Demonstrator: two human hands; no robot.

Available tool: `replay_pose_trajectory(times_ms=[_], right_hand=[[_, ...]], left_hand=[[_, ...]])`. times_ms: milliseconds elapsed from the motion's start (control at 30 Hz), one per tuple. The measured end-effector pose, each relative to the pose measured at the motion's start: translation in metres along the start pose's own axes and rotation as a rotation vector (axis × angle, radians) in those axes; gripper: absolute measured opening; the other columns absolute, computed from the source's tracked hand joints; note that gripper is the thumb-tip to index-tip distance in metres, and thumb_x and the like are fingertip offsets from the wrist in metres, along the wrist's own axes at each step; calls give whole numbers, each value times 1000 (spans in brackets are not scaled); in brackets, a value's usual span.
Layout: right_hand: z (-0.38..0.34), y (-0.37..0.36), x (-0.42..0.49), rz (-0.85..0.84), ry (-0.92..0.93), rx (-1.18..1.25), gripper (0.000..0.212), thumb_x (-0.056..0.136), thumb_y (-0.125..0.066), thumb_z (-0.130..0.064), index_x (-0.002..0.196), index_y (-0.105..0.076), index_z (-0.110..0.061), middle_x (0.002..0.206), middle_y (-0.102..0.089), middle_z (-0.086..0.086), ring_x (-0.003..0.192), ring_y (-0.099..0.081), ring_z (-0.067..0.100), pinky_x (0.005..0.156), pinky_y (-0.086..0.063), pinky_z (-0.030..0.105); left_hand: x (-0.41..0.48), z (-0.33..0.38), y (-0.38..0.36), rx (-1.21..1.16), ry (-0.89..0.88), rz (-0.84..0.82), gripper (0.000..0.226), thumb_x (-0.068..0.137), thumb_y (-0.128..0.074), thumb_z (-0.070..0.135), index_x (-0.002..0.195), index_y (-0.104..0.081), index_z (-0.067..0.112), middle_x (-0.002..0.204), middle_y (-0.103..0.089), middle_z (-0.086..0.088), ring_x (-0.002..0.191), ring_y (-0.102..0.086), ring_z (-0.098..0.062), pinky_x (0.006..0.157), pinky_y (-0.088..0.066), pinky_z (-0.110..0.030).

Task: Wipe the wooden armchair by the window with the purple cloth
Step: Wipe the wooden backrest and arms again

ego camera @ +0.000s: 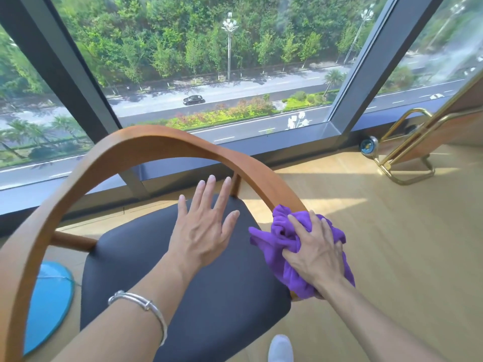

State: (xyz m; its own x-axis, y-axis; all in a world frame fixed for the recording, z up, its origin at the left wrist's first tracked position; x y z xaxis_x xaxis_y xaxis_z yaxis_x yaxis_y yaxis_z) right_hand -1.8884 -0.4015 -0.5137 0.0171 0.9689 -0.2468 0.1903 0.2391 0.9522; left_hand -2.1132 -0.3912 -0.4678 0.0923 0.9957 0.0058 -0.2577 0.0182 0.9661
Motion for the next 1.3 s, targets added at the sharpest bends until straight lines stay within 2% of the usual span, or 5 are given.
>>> replay_pose_trajectory(times_ms=[233, 533, 900, 1133, 1300], right_hand=[[-43, 10, 93, 18, 188, -41, 67, 82, -55, -48, 144, -31, -42, 155, -21, 6, 141, -20, 32, 101, -33, 56], [-91, 12, 151, -53, 356, -11, 72, 84, -56, -50, 147, -24, -42, 161, -9, 3, 146, -10, 31, 108, -23, 56], [-158, 11, 199, -20, 465, -78, 71, 81, -57, -49, 145, -29, -41, 156, -21, 3, 140, -25, 30, 105, -30, 52], [-213, 6, 223, 24, 514, -45, 70, 78, -56, -56, 143, -34, -42, 146, -37, 1, 125, -45, 30, 99, -38, 48], [-252, 8, 234, 78, 492, 102, 68, 72, -47, -64, 134, -44, -36, 134, -50, 4, 109, -56, 34, 90, -44, 43]], left_hand=[[37, 11, -38, -21, 74, -7, 71, 87, 1, 61, 149, 0, 27, 157, -12, -8, 143, -14, -29, 107, -21, -55], [81, -7, -48, 2, 230, -19, 72, 84, 3, 60, 149, 1, 29, 157, -9, -8, 144, -10, -28, 108, -20, -56], [89, -95, -29, 34, 388, 2, 75, 81, 6, 60, 149, 2, 28, 158, -8, -7, 144, -8, -26, 110, -16, -54], [105, -153, -19, 50, 313, 32, 72, 84, -1, 59, 150, -1, 28, 158, -7, -8, 145, -6, -27, 111, -13, -55], [103, -192, -11, 158, 159, 92, 63, 92, -23, 49, 147, -24, 18, 150, -32, -12, 136, -32, -36, 103, -27, -61]])
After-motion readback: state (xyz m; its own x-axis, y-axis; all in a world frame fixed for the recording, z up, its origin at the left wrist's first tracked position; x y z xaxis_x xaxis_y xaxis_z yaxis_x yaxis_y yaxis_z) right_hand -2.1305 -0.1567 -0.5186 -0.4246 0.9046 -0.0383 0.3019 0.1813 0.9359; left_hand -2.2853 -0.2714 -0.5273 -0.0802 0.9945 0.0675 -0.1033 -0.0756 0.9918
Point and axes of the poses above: each hand's wrist, its own x-axis towards the middle knuckle, its own y-axis out of the back of the hand, z = x × y, the point moved 7 cm from there along x, towards the middle knuckle
